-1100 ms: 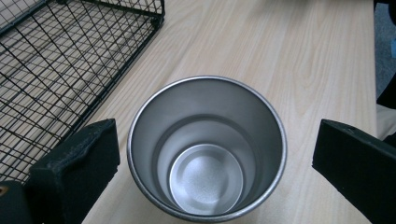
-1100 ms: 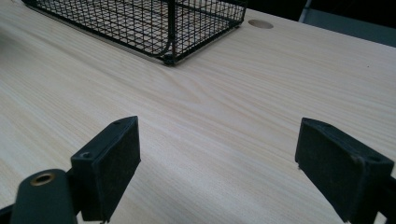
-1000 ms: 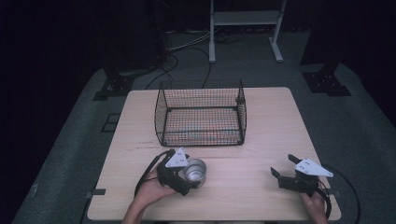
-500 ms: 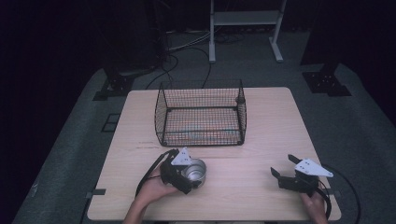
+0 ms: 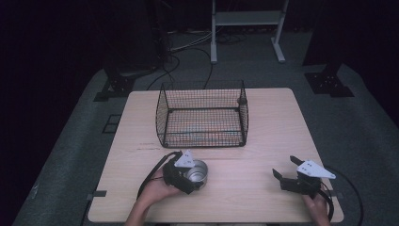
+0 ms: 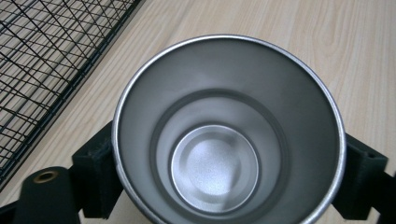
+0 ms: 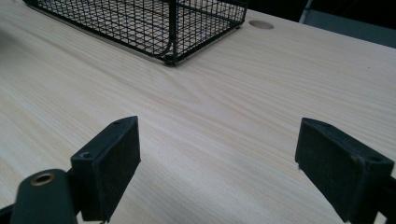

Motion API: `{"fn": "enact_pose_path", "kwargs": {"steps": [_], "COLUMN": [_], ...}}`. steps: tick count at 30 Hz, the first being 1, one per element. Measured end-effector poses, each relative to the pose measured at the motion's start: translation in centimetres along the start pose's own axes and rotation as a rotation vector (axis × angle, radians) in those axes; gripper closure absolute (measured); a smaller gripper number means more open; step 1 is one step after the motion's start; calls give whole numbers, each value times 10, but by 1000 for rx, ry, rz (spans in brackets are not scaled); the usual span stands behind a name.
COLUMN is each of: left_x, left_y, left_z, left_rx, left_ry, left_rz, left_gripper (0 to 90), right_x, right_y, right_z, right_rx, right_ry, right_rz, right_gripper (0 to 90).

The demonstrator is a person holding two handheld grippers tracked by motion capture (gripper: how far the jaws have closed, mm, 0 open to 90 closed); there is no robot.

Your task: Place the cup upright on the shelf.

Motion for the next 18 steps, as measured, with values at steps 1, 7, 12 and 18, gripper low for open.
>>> {"fn": "enact_pose_path", "kwargs": {"steps": [1, 7, 12, 18], "left_x": [0, -2, -7, -20], "left_y": [0, 1, 3, 1], "left_z": [0, -2, -7, -14], "left_rx": [0, 10, 31, 65], "left_ry": [0, -17, -46, -80], "left_rz": [-1, -10, -22, -8], "left_gripper": [151, 155, 156, 169], "right_x": [0, 0, 0, 0], "right_y": [0, 0, 0, 0], "right_z": [0, 0, 0, 0], "right_rx": [0, 0, -1, -2], "right_ry": [0, 0, 1, 0], "right_rz": [0, 1, 1, 1], "right_gripper": [134, 134, 134, 134]}}
Point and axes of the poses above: each handheld gripper's, and its own axes: z roughly forward along the jaws, x roughly out of its underside, y roughly to its left, the point moved 3 cm from there along z, roughly forward along the jaws, and after that the axes turned 2 degrees about z, right-handed, at the moved point
